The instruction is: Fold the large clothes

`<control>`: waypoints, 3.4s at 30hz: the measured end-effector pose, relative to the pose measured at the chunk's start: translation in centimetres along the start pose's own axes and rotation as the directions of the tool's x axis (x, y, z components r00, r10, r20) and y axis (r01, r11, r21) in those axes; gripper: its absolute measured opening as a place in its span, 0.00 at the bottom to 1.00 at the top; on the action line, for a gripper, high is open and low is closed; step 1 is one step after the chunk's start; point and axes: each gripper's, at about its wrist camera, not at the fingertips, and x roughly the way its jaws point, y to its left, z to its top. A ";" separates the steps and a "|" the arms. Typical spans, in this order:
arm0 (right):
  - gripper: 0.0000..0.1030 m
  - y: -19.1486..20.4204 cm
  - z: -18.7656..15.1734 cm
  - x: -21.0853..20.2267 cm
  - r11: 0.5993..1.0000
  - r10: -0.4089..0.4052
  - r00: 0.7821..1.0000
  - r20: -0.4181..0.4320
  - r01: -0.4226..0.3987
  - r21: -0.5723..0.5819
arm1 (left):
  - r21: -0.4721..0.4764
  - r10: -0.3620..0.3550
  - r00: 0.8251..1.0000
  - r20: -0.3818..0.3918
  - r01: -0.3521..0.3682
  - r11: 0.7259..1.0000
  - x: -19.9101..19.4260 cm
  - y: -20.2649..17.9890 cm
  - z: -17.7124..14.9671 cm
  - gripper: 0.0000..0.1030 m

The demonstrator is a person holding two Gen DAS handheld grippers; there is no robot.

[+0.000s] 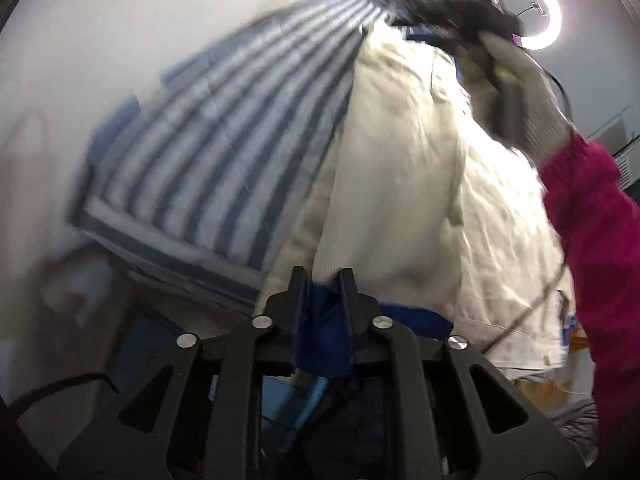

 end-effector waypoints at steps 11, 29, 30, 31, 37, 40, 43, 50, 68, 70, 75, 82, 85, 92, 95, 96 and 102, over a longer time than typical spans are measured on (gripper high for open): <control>0.33 -7.4 -11.8 -8.5 0.986 -0.003 1.000 0.008 0.002 0.166 | 0.126 -0.116 0.992 0.055 0.109 0.986 -1.4 -5.5 0.9 0.15; 0.23 -3.9 -16.7 -7.7 0.999 -0.045 0.999 -0.028 0.044 -0.030 | 0.069 -0.234 0.970 -0.067 0.239 0.969 2.1 -5.6 -0.2 0.15; 0.24 -3.9 -16.7 -8.5 0.998 -0.043 0.999 -0.011 0.043 -0.036 | 0.080 -0.224 0.974 -0.020 0.225 0.971 0.9 -5.3 0.2 0.22; 0.25 -3.9 -16.7 -9.5 0.998 -0.046 0.999 0.016 0.047 -0.045 | 0.074 -0.207 0.978 0.027 0.205 0.976 -0.1 -4.8 0.5 0.33; 0.25 -7.0 -13.6 -12.4 0.997 -0.044 0.990 0.132 0.036 0.066 | -0.058 -0.193 0.977 0.087 0.198 0.978 -0.8 -3.0 2.5 0.39; 0.24 -8.9 -10.7 -13.0 0.994 -0.054 0.984 0.169 0.036 0.106 | -0.020 -0.164 0.985 0.051 0.166 0.986 0.1 -4.2 2.5 0.39; 0.21 -11.4 -7.3 -12.7 0.990 -0.057 0.978 0.201 0.029 0.140 | 0.008 -0.149 0.989 0.024 0.149 0.989 1.4 -5.6 2.7 0.39; 0.16 -15.6 0.9 -8.0 0.988 -0.063 0.971 0.232 0.028 0.153 | -0.004 -0.107 0.994 0.017 0.107 0.994 3.1 -5.5 4.1 0.39; 0.23 -26.0 3.4 1.8 0.931 -0.065 0.983 0.172 -0.002 0.366 | -0.044 -0.097 0.995 -0.004 0.097 0.994 5.8 -4.5 4.7 0.39; 0.23 -25.1 2.8 -0.2 0.933 -0.045 0.981 0.190 -0.027 0.360 | -0.021 -0.101 0.994 0.033 0.101 0.995 4.3 -4.3 5.1 0.44; 0.23 -21.3 0.5 -6.0 0.961 -0.023 0.979 0.201 -0.035 0.276 | -0.088 -0.135 0.989 0.065 0.140 0.986 2.6 -1.4 5.6 0.58; 0.23 -13.0 -6.2 -13.4 0.989 0.049 0.987 0.150 -0.069 0.129 | -0.241 -0.206 0.978 0.031 0.207 0.948 3.3 3.9 5.2 0.58; 0.23 -7.8 -12.0 -14.8 0.995 0.087 0.993 0.086 -0.091 0.044 | -0.263 -0.249 0.968 0.014 0.244 0.934 3.8 4.8 5.2 0.58; 0.23 1.7 -21.2 -12.8 0.983 0.155 0.986 -0.059 -0.160 -0.093 | -0.321 -0.324 0.946 0.005 0.308 0.896 3.9 5.8 4.0 0.58; 0.23 3.6 -22.7 -11.2 0.978 0.166 0.982 -0.090 -0.176 -0.111 | -0.309 -0.322 0.947 -0.002 0.306 0.900 3.5 5.5 3.5 0.58; 0.23 3.7 -23.0 -10.6 0.980 0.169 0.981 -0.092 -0.177 -0.092 | -0.307 -0.323 0.946 -0.007 0.305 0.902 3.4 5.4 3.2 0.58; 0.20 2.3 -24.4 -7.7 0.987 0.157 0.979 -0.131 -0.161 -0.017 | -0.231 -0.280 0.960 -0.023 0.268 0.935 3.4 3.9 2.4 0.58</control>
